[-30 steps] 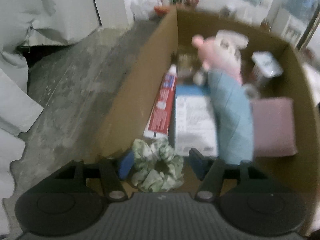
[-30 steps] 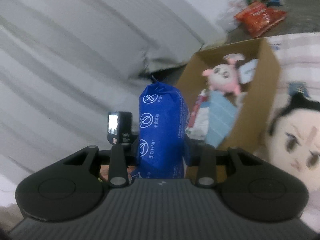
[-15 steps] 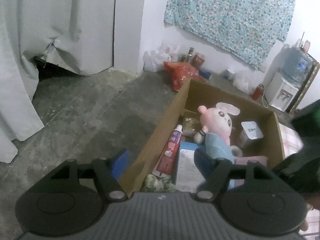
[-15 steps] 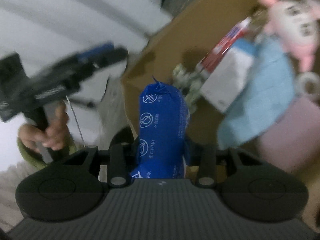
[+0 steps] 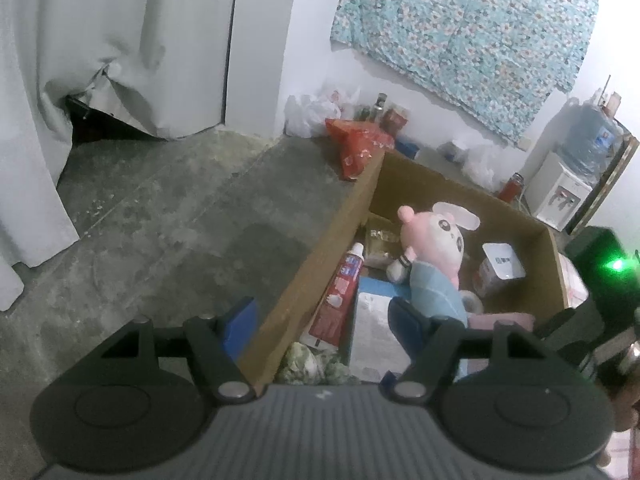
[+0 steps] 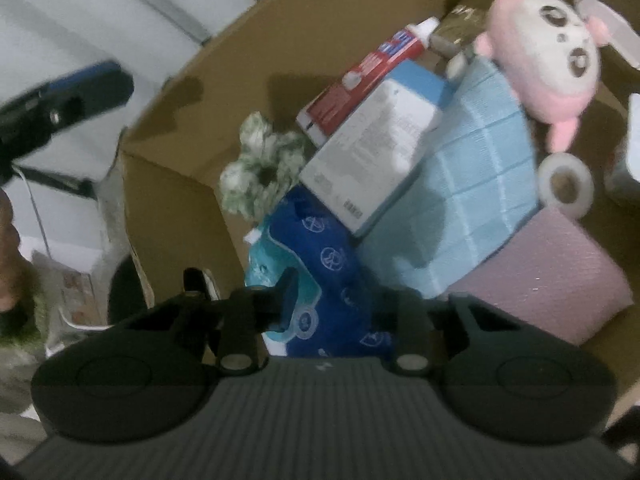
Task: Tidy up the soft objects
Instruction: 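Carry both items to the box, dropping the scrunchie from the left tool while the right lowers the pack, then open the right tool to release the blue pack into the box and withdraw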
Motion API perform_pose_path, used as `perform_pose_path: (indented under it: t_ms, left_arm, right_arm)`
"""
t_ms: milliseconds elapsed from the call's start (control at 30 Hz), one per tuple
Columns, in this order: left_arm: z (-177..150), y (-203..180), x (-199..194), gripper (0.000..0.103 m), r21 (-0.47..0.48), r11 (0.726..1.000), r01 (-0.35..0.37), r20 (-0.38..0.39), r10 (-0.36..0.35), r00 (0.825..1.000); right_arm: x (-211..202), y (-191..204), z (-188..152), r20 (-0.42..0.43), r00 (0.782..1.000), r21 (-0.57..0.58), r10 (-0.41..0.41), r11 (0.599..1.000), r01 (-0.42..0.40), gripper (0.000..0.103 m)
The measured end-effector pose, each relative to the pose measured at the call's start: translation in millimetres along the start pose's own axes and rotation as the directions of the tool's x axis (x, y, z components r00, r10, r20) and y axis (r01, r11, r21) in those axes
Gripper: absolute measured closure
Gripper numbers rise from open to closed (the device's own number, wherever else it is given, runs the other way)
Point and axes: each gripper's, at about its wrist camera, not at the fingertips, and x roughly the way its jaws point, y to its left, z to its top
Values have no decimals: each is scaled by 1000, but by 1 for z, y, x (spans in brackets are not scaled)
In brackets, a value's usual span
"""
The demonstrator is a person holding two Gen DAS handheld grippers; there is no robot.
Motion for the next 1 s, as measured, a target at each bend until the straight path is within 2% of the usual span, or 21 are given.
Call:
perform_pose_path:
  t_ms: [133,200,300,367,433,500,567,733,833,933,1000]
  left_arm:
    - [-7,-3,-4,30,-6,1000,8,-4,-8,1000]
    - [-9,-5,-9,30,-6,1000,14,1,-14,1000]
    - [-12,-10,-19,29,2,1000,27,20,-27,999]
    - [-14,-13,-29,25,14,999,36,43,-37,998]
    - [-17,-17,-38,22,32,999,41,68,-43,997]
    - [-19,-21,-46,20,52,998,43,87,-48,995]
    - [-21,-25,-55,17,70,996,54,99,-60,993]
    - [-33,-37,-73,10,101,991,92,105,-103,989]
    - [-44,-47,-81,8,133,985,111,95,-124,988]
    - [-56,-56,-88,7,161,979,129,91,-144,985]
    - [-63,-60,-93,3,175,975,134,90,-151,984]
  right_arm:
    - [19,13,0,-49,999,-50,-21,999,19,73]
    - [19,20,-2,-44,997,-80,-58,995,54,71]
    - [-1,17,-9,23,998,-45,-57,997,58,68]
    - [-25,14,-18,97,994,-2,-52,999,52,60]
    - [-51,15,-35,183,981,36,-65,998,59,52]
    - [-77,21,-60,282,956,64,-78,996,62,46]
    - [-95,29,-89,370,922,106,-116,991,82,40]
    - [-121,62,-169,557,800,184,-223,972,143,25]
    - [-123,77,-209,611,741,246,-279,956,157,17]
    - [-120,87,-245,631,699,326,-337,932,155,13]
    - [-115,90,-263,624,680,382,-385,909,163,11]
